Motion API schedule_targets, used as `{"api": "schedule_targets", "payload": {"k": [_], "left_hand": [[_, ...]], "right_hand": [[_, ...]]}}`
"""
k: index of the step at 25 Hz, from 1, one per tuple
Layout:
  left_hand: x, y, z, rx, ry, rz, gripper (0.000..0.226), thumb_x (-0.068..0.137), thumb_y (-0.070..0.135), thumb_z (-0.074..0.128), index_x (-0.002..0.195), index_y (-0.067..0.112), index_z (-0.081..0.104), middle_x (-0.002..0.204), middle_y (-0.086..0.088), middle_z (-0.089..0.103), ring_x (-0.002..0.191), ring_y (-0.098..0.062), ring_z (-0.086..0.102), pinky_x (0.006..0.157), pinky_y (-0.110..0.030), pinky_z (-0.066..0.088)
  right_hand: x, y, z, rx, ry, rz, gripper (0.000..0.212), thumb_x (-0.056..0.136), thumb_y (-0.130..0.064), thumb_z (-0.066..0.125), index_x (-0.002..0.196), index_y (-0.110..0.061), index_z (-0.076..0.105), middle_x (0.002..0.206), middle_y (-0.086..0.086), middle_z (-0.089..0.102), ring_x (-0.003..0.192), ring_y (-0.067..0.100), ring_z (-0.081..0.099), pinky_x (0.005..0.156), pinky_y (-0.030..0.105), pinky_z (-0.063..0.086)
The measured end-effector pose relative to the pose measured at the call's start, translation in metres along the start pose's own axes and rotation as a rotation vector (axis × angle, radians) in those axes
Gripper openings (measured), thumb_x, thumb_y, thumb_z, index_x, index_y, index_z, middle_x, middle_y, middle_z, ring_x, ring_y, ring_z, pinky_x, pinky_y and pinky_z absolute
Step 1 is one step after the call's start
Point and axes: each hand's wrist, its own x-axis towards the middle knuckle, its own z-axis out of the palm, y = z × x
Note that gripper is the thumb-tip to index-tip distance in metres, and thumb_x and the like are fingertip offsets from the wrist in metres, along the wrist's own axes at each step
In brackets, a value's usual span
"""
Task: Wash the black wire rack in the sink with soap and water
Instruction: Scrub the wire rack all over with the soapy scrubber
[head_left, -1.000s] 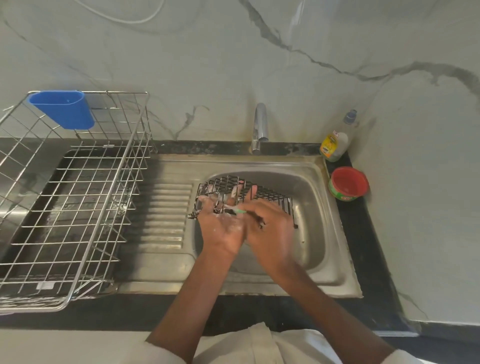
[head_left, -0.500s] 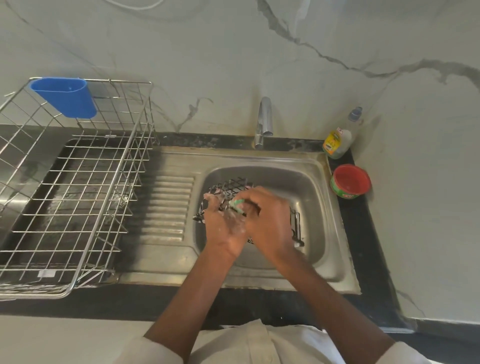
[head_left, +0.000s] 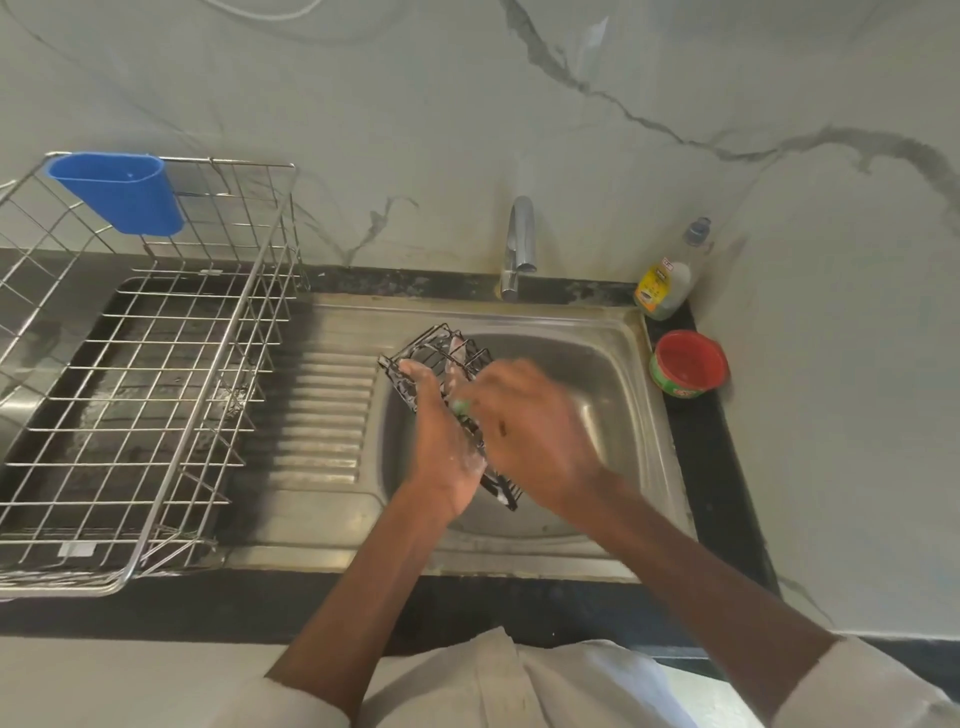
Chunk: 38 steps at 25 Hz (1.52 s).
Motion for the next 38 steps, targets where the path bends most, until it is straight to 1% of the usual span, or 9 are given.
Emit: {"api": "schedule_targets", "payload": {"k": [4,7,11,15,18,25,30,34,38], "left_hand": [[-0.009,0.003,0.005,-0.105,0.018,0.016,0.087,0.092,0.092,0.022,0.113,0.029,0.079,0.124,-0.013,0.078,0.111,-0.027,0.077,0.102,-0.050,0.055],[-0.007,0.002,-0.001,-0.234,0.040,-0.026,0.091,0.097,0.087,0.026,0.117,0.013,0.075,0.104,-0.013,0.079,0.084,-0.025,0.080,0.080,-0.040,0.060],[-0.010,0.004,-0.004,-0.378,0.004,-0.056,0.096,0.097,0.086,0.034,0.153,0.011,0.052,0.137,-0.021,0.070,0.107,-0.036,0.076,0.090,-0.052,0.062],[-0.020,0.000,0.002,-0.416,0.002,-0.111,0.105,0.095,0.086,0.041,0.146,-0.006,0.051,0.118,-0.022,0.071,0.105,-0.032,0.073,0.089,-0.041,0.062],[-0.020,-0.002,0.003,-0.464,-0.042,-0.106,0.106,0.091,0.088,0.048,0.154,0.003,0.042,0.150,-0.026,0.056,0.125,-0.037,0.062,0.099,-0.053,0.056],[-0.030,-0.001,0.002,-0.445,-0.059,-0.141,0.112,0.096,0.087,0.029,0.142,-0.013,0.050,0.108,-0.029,0.076,0.104,-0.038,0.076,0.102,-0.050,0.056],[-0.022,0.004,0.006,-0.611,-0.096,-0.101,0.084,0.105,0.073,0.037,0.151,0.003,0.047,0.136,-0.032,0.065,0.118,-0.050,0.071,0.085,-0.058,0.063],[-0.022,0.002,0.013,-0.502,-0.064,-0.134,0.084,0.105,0.073,0.035,0.147,0.001,0.044,0.121,-0.028,0.066,0.092,-0.038,0.079,0.065,-0.046,0.066],[-0.013,0.000,0.016,-0.500,-0.060,-0.107,0.076,0.104,0.075,0.039,0.122,0.008,0.068,0.111,-0.018,0.074,0.094,-0.031,0.075,0.073,-0.043,0.067]], "right_hand": [[-0.001,0.014,-0.002,-0.014,0.181,0.263,0.024,0.084,0.009,0.070,0.096,-0.009,0.080,0.092,0.003,0.072,0.083,0.020,0.067,0.068,0.029,0.056],[-0.032,0.007,0.013,0.064,0.159,0.062,0.017,0.086,0.008,0.069,0.090,-0.005,0.079,0.088,0.003,0.072,0.077,0.016,0.065,0.068,0.026,0.054],[-0.038,0.000,0.019,0.201,0.329,0.460,0.018,0.085,-0.001,0.076,0.094,-0.016,0.082,0.087,-0.004,0.075,0.070,0.007,0.067,0.064,0.023,0.053],[-0.011,-0.022,0.016,0.268,0.297,0.202,0.014,0.088,0.004,0.075,0.094,-0.007,0.081,0.091,0.001,0.076,0.073,-0.001,0.064,0.070,0.005,0.048],[0.005,-0.011,0.007,0.206,0.329,0.312,0.018,0.087,0.009,0.072,0.088,-0.008,0.079,0.082,-0.001,0.073,0.064,-0.010,0.054,0.065,-0.002,0.038],[-0.030,-0.025,0.021,0.302,0.264,0.187,0.022,0.086,0.008,0.072,0.097,-0.008,0.081,0.096,-0.001,0.077,0.087,0.004,0.070,0.078,0.017,0.058],[-0.055,-0.001,0.025,0.185,0.258,0.361,0.022,0.087,0.008,0.072,0.098,-0.010,0.080,0.090,-0.004,0.074,0.074,-0.014,0.059,0.066,0.006,0.050],[-0.035,-0.005,0.027,0.207,0.238,0.246,0.017,0.091,0.004,0.070,0.100,-0.007,0.080,0.098,0.001,0.075,0.077,-0.005,0.064,0.071,0.006,0.050],[0.007,0.013,0.012,0.215,0.349,0.353,0.020,0.089,0.008,0.070,0.098,-0.007,0.079,0.090,0.001,0.074,0.072,-0.002,0.062,0.068,0.006,0.047]]}}
